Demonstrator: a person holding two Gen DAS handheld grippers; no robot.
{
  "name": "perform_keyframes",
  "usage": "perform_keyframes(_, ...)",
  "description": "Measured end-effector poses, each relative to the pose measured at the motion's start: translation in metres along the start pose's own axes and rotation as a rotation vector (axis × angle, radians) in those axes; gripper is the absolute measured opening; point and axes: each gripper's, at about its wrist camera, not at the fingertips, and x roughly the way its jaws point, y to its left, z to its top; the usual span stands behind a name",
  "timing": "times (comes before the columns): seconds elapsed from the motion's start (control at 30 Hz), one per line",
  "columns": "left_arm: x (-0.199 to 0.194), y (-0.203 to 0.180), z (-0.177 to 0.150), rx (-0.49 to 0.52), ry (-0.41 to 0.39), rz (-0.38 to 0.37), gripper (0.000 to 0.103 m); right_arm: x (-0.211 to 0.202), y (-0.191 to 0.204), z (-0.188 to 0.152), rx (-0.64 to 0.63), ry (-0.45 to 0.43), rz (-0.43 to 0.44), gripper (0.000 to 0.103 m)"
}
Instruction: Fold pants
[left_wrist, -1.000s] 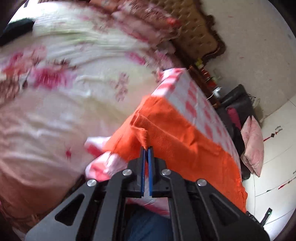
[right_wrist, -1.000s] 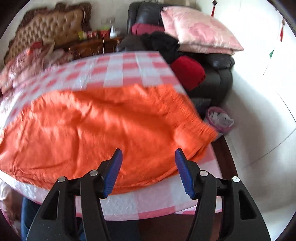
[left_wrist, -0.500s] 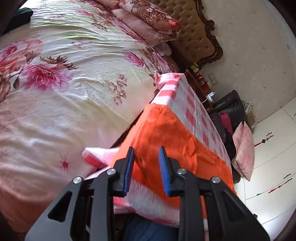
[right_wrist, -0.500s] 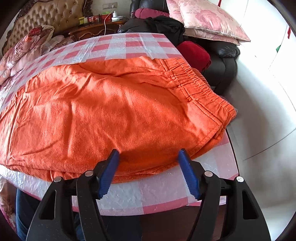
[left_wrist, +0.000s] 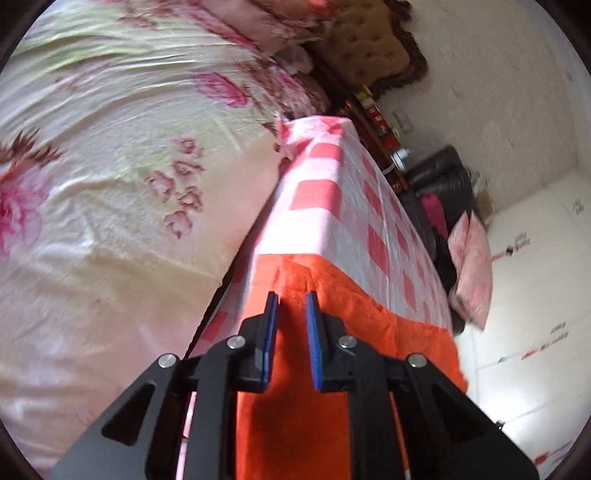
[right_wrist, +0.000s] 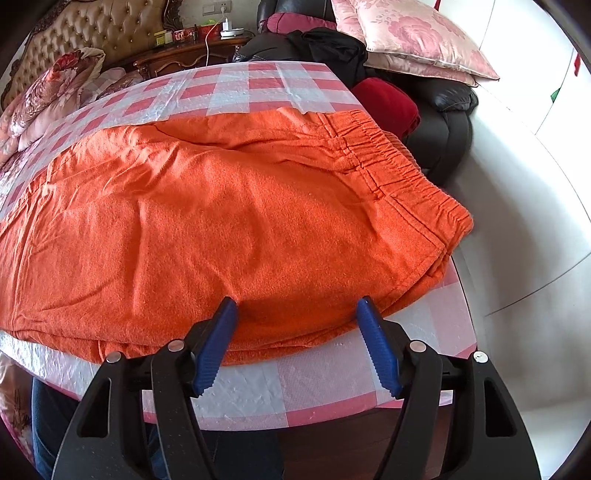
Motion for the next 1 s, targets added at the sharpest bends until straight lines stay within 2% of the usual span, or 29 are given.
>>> perform_keyframes(0.03,0.004,-0.003,0.0,0.014,0.014,0.025,0.015,0.001,0.0,0.0,-0.004,0.0,-0.003,0.068)
perform_keyframes(0.1,0.006,-0.004,0.003,0.015,0.006,0.074,0.026,0.001,0.001,0.001,-0.007,0.001,-0.007,0.069)
perform_keyframes(0.13,0.004,-0.001,0.005,-0.001,-0.006,0.082,0.034,0.001,0.001,0.001,-0.007,0.002,-0.007,0.069)
perform_keyframes(0.2,0.003,0.004,0.007,-0.024,-0.009,0.053,0.038,0.001,0.001,0.001,-0.009,0.001,-0.007,0.069)
perform_keyframes(0.27,0.008,0.007,0.007,-0.029,0.009,0.083,0.041,0.001,0.0,0.0,-0.007,-0.001,-0.003,0.069)
perform_keyframes(0.3,0.01,0.008,0.008,-0.031,0.022,0.064,0.04,0.001,0.0,0.0,-0.003,-0.002,0.001,0.069)
perform_keyframes(0.33,0.01,0.006,0.007,-0.023,0.027,0.043,0.034,0.001,0.0,0.0,-0.003,-0.001,0.002,0.069)
perform_keyframes(0.37,0.009,0.002,0.007,-0.003,0.026,0.021,0.019,0.001,0.0,0.0,-0.004,-0.001,0.003,0.069)
perform_keyframes(0.4,0.008,-0.004,0.006,0.02,0.023,0.025,0.016,0.001,-0.001,0.0,-0.005,-0.001,0.003,0.069)
perform_keyframes(0.47,0.005,-0.012,0.005,0.056,0.019,0.046,0.005,0.001,-0.001,0.0,-0.003,0.0,0.004,0.069)
perform_keyframes(0.6,-0.01,-0.024,0.004,0.098,-0.022,0.084,0.003,0.0,0.001,-0.001,-0.006,0.001,-0.002,0.069)
perform_keyframes(0.8,-0.054,-0.071,0.012,0.227,-0.132,0.178,0.002,-0.009,0.002,0.001,-0.014,-0.007,0.01,0.069)
perform_keyframes(0.87,-0.043,-0.07,0.021,0.229,-0.108,0.245,0.002,-0.012,0.005,0.002,-0.023,-0.013,0.017,0.069)
perform_keyframes(0.93,-0.023,-0.059,0.026,0.208,-0.058,0.262,0.002,-0.01,0.01,0.002,-0.039,-0.006,0.018,0.069)
perform_keyframes(1.0,0.003,-0.045,0.027,0.199,-0.004,0.312,0.002,-0.007,0.013,0.0,-0.044,0.003,0.01,0.069)
